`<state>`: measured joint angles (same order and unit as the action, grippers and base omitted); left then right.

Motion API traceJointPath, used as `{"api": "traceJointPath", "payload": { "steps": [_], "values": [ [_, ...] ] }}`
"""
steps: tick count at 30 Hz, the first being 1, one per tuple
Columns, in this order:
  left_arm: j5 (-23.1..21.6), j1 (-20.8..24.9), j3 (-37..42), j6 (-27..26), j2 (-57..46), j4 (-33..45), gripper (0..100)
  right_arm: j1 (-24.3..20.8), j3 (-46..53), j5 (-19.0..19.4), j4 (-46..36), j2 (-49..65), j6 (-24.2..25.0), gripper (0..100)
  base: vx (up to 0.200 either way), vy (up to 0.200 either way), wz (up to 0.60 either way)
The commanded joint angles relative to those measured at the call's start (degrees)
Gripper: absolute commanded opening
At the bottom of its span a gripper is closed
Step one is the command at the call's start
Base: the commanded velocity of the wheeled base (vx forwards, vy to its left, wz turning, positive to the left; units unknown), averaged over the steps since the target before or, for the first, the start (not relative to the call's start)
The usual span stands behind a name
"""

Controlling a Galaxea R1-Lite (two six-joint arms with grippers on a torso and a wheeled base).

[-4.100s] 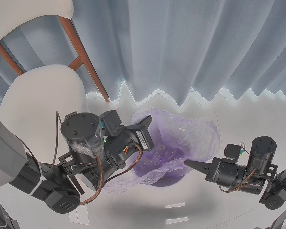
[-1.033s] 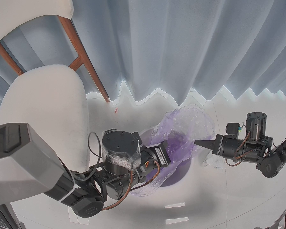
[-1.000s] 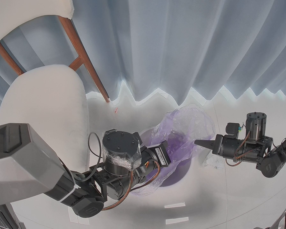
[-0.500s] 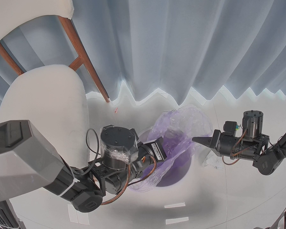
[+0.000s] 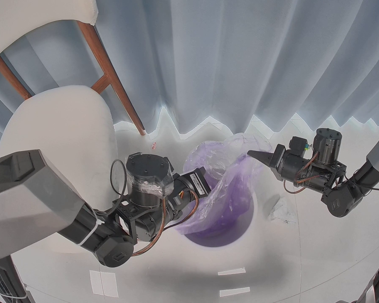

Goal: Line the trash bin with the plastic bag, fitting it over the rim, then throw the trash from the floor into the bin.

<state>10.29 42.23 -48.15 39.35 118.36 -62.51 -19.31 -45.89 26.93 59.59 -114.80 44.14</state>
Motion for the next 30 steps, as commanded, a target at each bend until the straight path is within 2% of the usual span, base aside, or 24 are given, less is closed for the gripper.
{"api": "traceJointPath", "payload": {
  "steps": [1, 8, 13, 15, 24, 30],
  "values": [
    [0.17, -2.15, -1.42, -0.15, -0.23, 0.20, 0, 0.50, -2.02, -0.47, 7.65, -3.94, 1.56, 0, 0.000, 0.000, 0.00],
    [-0.01, -5.05, -2.21, -1.29, -1.20, 0.46, 0, 0.76, -7.55, -0.47, 8.88, -5.08, 2.70, 0, 0.000, 0.000, 0.00],
    [-0.01, -6.63, -2.21, -3.76, 0.38, -0.15, 0, 2.17, -12.83, -0.47, 9.14, -9.39, 4.37, 0, 0.000, 0.000, 0.00],
    [0.08, -6.72, -2.30, -3.93, 1.70, -0.42, 0, 4.10, -13.70, -0.39, 9.41, -11.24, 4.46, 0, 0.000, 0.000, 0.00],
    [0.26, -6.02, -1.86, -4.02, 2.84, -0.33, 0, 9.03, -5.18, 1.02, 10.46, -11.06, 3.93, 0, 0.000, 0.000, 0.00],
    [0.70, -4.70, -1.68, -4.11, 3.37, 0.20, 0, 9.03, 2.20, 1.11, 15.56, -11.68, 3.93, 0, 0.000, 0.000, 0.00]
  ]
}}
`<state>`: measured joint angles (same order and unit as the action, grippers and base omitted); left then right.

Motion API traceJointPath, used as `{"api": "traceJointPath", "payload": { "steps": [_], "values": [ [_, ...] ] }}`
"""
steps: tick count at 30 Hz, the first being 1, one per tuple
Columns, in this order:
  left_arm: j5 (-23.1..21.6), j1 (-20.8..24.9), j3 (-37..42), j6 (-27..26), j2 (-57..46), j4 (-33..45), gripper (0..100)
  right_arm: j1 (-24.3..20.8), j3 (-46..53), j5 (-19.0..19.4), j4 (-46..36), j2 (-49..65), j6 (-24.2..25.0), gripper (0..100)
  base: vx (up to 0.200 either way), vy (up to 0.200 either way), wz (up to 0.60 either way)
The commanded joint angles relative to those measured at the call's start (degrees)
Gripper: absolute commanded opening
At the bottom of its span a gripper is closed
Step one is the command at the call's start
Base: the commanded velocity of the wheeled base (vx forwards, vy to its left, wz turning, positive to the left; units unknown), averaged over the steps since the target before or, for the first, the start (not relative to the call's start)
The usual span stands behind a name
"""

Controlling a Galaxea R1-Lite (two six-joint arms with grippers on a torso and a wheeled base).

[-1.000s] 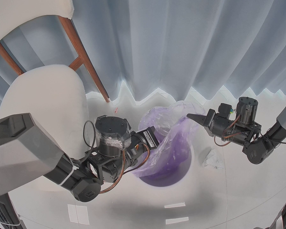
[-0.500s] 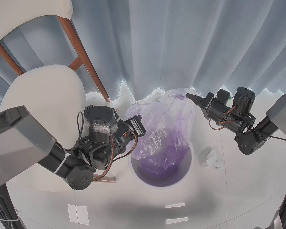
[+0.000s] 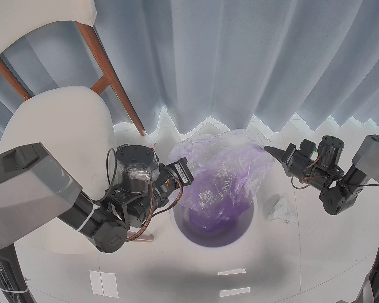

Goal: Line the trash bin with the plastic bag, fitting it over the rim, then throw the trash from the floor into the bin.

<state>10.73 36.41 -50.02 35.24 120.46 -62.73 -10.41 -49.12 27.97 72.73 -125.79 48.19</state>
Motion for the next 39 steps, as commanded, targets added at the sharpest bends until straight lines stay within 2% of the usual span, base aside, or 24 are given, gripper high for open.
{"api": "traceJointPath", "payload": {
  "steps": [1, 7, 8, 13, 15, 18, 20, 22, 26, 33, 36, 37, 38, 39],
  "values": [
    [0.70, 1.73, 0.27, 0.00, 1.71, 0.33, 0, -0.22, 6.84, 0.07, 3.30, -1.03, -0.20, 0, 0.000, 0.000, 0.00],
    [3.86, 3.84, 0.36, -0.97, 2.59, -0.20, 0, -0.66, 7.72, -0.10, 6.37, -2.09, -0.11, 0, 0.000, 0.000, 0.00],
    [3.95, 3.93, 0.45, -1.23, 2.50, -0.28, 0, -0.66, 7.98, -0.10, 6.64, -1.82, 0.15, 100, 0.000, 0.000, 0.00],
    [4.39, 4.02, 0.80, -1.67, 1.98, -0.28, 0, -0.75, 11.50, -0.19, 7.60, 3.19, 5.07, 100, 0.000, 0.000, 0.00],
    [4.48, 4.10, 0.80, -1.76, 1.45, -1.08, 0, -1.02, 14.57, 0.78, 7.34, 10.13, 10.52, 100, 0.000, 0.000, 0.00],
    [4.30, 4.28, 1.50, -2.28, 0.92, -4.59, 0, -1.19, 18.00, 2.53, 7.25, 16.11, 14.30, 100, 0.000, 0.000, 0.00],
    [4.30, 4.19, 1.68, -2.81, 0.92, -5.82, 0, -1.37, 18.97, 2.97, 7.25, 17.51, 14.65, 100, 0.000, 0.000, 0.00],
    [4.30, 3.58, 2.64, -6.15, 1.19, -12.15, 0, -2.86, 22.13, 3.59, 7.69, 21.56, 14.92, 100, 0.000, 0.000, 0.00],
    [3.25, 2.61, 2.64, -6.94, 1.27, -18.65, 0, -5.94, 23.89, 3.32, 7.87, 23.67, 15.09, 100, -0.100, -0.100, 0.00],
    [2.98, 0.94, 5.02, -6.68, 1.36, -18.92, 0, -8.22, 25.03, 2.71, 6.72, 25.86, 14.74, 100, -0.200, -0.200, 0.00],
    [2.90, 0.24, 6.51, -6.59, 1.01, -18.92, 0, -8.22, 25.30, 2.71, 2.86, 27.97, 14.74, 100, -0.200, -0.200, 0.00],
    [2.90, -0.20, 7.30, -6.50, 0.92, -19.01, 0, -8.31, 25.03, 2.71, -0.66, 29.47, 14.65, 100, -0.200, -0.200, 0.00],
    [2.81, -0.47, 7.92, -6.41, 0.92, -19.01, 0, -8.57, 23.98, 2.71, -8.04, 31.84, 14.56, 100, -0.200, -0.200, 0.00],
    [2.72, -0.47, 8.09, -6.41, 0.92, -19.09, 0, -8.66, 23.63, 2.71, -10.06, 32.37, 14.48, 100, -0.200, -0.200, 0.00]
  ]
}}
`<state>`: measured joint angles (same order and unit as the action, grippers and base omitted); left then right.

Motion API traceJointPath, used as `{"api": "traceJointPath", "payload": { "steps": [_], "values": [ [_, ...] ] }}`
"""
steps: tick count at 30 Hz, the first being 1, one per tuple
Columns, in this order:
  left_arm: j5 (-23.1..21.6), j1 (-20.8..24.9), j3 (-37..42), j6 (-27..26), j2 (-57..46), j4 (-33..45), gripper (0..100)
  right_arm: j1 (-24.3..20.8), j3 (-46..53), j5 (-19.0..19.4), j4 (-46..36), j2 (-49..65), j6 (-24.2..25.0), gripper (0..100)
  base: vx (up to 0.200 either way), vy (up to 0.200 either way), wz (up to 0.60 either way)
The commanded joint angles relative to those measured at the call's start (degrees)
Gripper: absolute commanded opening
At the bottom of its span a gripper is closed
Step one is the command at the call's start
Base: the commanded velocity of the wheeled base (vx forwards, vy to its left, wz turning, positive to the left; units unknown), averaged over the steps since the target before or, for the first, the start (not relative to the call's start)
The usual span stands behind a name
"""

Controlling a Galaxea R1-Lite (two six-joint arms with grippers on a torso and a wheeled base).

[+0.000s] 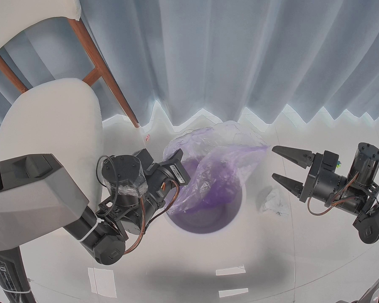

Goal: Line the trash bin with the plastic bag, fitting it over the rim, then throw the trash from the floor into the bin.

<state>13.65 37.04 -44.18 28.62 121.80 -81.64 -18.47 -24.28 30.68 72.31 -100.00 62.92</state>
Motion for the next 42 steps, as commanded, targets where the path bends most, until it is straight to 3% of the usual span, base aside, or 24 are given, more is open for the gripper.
{"api": "traceJointPath", "payload": {
  "steps": [1, 5, 7, 12, 17, 22, 25, 29, 31, 35, 42],
  "values": [
    [-0.12, -0.47, 2.96, 0.20, -0.42, -0.36, 0, -1.83, -2.96, -0.01, -17.12, 8.86, -0.69, 100, 0.000, 0.000, 0.00],
    [0.94, 1.29, 2.43, 0.12, -0.42, -0.36, 0, -4.12, -8.41, -0.10, -33.20, 11.93, -2.97, 100, 0.000, 0.000, 0.00],
    [1.64, 1.99, 1.64, 0.12, -0.86, -0.54, 0, -4.47, -11.49, -0.19, -37.42, 11.41, -3.77, 100, 0.000, 0.000, 0.00],
    [3.66, 2.43, 1.73, -0.41, -4.64, -0.19, 0, -5.96, -18.52, -1.24, -38.56, 5.52, -6.75, 100, 0.000, 0.000, 0.00],
    [3.66, 1.46, 1.99, -0.85, -7.80, 2.10, 0, -9.92, -28.71, -7.48, -40.67, -4.06, -8.07, 100, 0.000, 0.000, 0.00],
    [3.75, 1.11, 2.34, -0.85, -9.65, 3.42, 0, -12.56, -33.99, -8.45, -44.98, -8.28, -8.16, 100, 0.000, 0.000, 0.00],
    [3.57, 0.76, 4.01, -0.85, -12.37, 5.35, 0, -15.11, -39.88, -12.05, -46.83, -14.70, -9.48, 100, 0.000, 0.000, 0.00],
    [3.57, 0.58, 4.36, -0.85, -12.46, 5.35, 0, -15.28, -39.09, -15.65, -47.09, -18.39, -15.89, 100, 0.000, 0.000, 0.00],
    [3.57, 0.58, 4.45, -0.85, -12.20, 5.44, 0, -14.31, -34.34, -22.42, -45.42, -18.39, -22.31, 100, 0.000, 0.000, 0.00],
    [3.57, 0.67, 4.36, -0.85, -11.58, 5.35, 0, -13.70, -26.61, -20.93, -38.48, -12.06, -26.00, 100, 0.000, 0.000, 0.00],
    [3.57, 0.67, 4.45, -0.85, -11.05, 5.35, 0, -13.61, -21.42, -20.14, -37.25, -10.57, -30.13, 100, 0.000, 0.000, 0.00]
  ]
}}
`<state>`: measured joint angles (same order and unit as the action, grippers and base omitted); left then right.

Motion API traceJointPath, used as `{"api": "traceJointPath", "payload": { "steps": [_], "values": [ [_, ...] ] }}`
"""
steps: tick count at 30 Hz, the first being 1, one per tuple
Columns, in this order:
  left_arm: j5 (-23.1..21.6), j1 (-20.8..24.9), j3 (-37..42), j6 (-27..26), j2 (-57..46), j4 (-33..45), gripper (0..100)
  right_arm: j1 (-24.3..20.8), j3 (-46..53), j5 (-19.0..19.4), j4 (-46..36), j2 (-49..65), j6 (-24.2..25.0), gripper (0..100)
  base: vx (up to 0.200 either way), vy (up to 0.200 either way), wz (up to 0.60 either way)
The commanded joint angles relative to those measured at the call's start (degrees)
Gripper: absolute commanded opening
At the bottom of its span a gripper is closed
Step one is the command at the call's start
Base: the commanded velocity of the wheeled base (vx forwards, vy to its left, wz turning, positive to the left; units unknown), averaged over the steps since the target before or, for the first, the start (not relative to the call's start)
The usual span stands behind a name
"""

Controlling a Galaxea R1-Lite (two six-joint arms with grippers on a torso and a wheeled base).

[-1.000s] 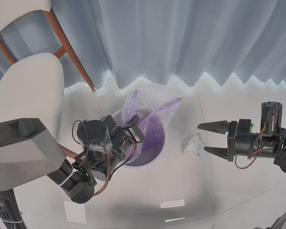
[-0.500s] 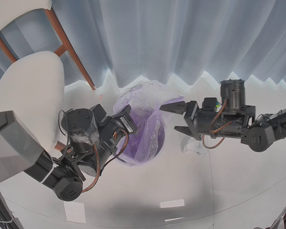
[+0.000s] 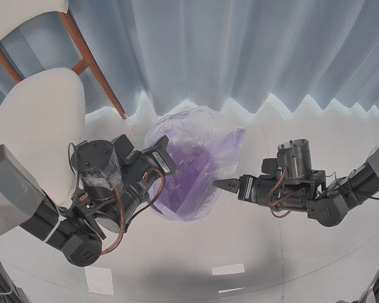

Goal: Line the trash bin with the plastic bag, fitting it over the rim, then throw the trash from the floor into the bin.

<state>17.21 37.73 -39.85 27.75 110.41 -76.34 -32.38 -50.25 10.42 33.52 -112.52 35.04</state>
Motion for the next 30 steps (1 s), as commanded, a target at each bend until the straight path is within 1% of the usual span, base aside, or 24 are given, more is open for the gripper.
{"api": "traceJointPath", "payload": {
  "steps": [1, 4, 6, 7, 9, 11, 12, 13, 15, 17, 20, 22, 23, 28, 29, 30],
  "values": [
    [0.01, -0.11, 0.04, 0.03, 0.33, 0.05, 0, 1.09, 5.25, 0.30, 2.42, 0.90, -2.34, 100, 0.000, 0.000, 0.00],
    [0.01, -0.29, 0.12, 0.03, 0.33, 0.05, 0, 2.23, 6.92, 1.09, 4.44, 0.19, -2.34, 100, 0.000, 0.000, 0.00],
    [0.01, -0.73, 0.21, 0.03, 0.33, 0.05, 0, 2.41, 9.47, 2.50, 6.64, -1.04, -2.78, 100, 0.000, 0.000, 0.00],
    [0.01, -0.73, 0.21, 0.03, 0.33, 0.05, 0, 2.41, 9.47, 2.50, 6.64, -1.04, -2.78, 100, 0.000, 0.000, 0.00],
    [-0.07, -0.90, 0.21, 0.03, 0.33, 0.05, 0, 2.23, 11.75, 2.58, 10.07, -1.12, -3.92, 100, 0.000, 0.000, 0.00],
    [-0.07, -0.90, 0.21, 0.03, 0.42, 0.05, 0, 1.88, 12.90, 2.94, 13.59, 0.46, -3.31, 100, 0.000, 0.000, 0.00],
    [-0.07, -0.90, 0.21, 0.03, 0.42, 0.05, 0, 1.88, 12.90, 2.94, 13.59, 0.46, -3.31, 100, 0.000, 0.000, 0.00],
    [-0.07, -0.90, 0.21, 0.03, 0.42, 0.05, 0, 1.35, 12.98, 4.08, 15.78, 3.27, -2.16, 100, 0.000, 0.000, 0.00],
    [-0.07, -0.73, 0.21, 0.03, 0.42, 0.05, 0, 0.30, 11.58, 4.96, 15.26, 6.52, -0.14, 100, 0.000, 0.000, 0.00],
    [-0.07, -0.46, 0.30, 0.03, 0.42, 0.05, 0, -0.67, 8.68, 4.87, 13.41, 7.58, 1.00, 100, 0.000, 0.000, 0.00],
    [0.01, -0.38, 0.83, 0.03, 0.60, -0.04, 0, -0.93, 3.14, 3.99, 6.82, 7.23, 1.18, 100, 0.000, 0.000, 0.00],
    [-0.07, -0.29, 1.18, 0.03, 0.60, -0.13, 0, -0.93, 1.65, 3.99, 5.32, 7.14, 1.35, 100, 0.000, 0.000, 0.00],
    [-0.07, -0.20, 1.35, 0.03, 0.60, -0.13, 0, -0.67, -0.81, 3.99, 3.92, 6.00, 1.79, 100, 0.000, 0.000, 0.00],
    [-0.07, 0.06, 1.44, 0.03, 0.60, -0.04, 0, -0.49, -5.74, 3.20, 3.48, 0.46, 2.93, 100, 0.000, 0.000, 0.00],
    [-0.07, 0.06, 1.44, -0.06, 0.60, -0.04, 0, -0.49, -6.44, 2.76, 3.57, -0.77, 3.02, 0, 0.000, 0.000, 0.00],
    [-0.07, -0.02, 1.53, -0.06, 0.51, -0.04, 0, -0.49, -6.88, 2.50, 3.65, -1.83, 3.02, 0, 0.000, 0.000, 0.00]
  ]
}}
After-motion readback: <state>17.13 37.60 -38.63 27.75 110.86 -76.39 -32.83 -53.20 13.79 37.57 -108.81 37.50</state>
